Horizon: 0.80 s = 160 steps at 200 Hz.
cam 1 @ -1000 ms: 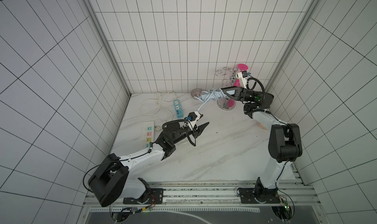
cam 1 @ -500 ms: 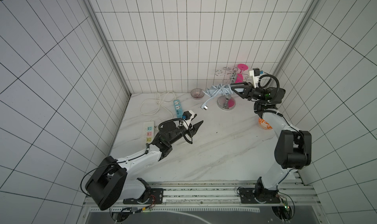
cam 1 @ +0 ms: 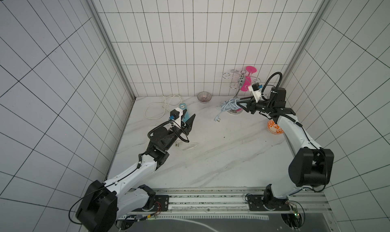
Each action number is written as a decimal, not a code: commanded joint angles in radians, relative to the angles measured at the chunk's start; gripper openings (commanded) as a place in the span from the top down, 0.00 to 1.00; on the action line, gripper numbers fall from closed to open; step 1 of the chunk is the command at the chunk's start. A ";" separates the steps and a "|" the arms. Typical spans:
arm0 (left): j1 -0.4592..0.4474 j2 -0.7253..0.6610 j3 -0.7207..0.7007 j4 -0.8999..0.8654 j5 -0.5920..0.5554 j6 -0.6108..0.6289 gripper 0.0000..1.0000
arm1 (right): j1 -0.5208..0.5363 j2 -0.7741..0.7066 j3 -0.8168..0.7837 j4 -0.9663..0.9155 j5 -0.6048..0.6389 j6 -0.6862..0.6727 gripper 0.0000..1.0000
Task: Wrap the cord around the power strip
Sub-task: Place the power strip at the center of the board.
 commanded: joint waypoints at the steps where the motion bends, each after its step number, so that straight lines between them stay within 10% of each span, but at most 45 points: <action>1: 0.006 0.004 0.000 -0.010 -0.030 -0.020 0.46 | 0.047 -0.078 0.048 -0.086 0.150 -0.213 1.00; 160: 0.009 -0.047 -0.039 0.000 -0.060 -0.048 0.45 | 0.534 0.006 -0.191 -0.200 0.866 -0.401 1.00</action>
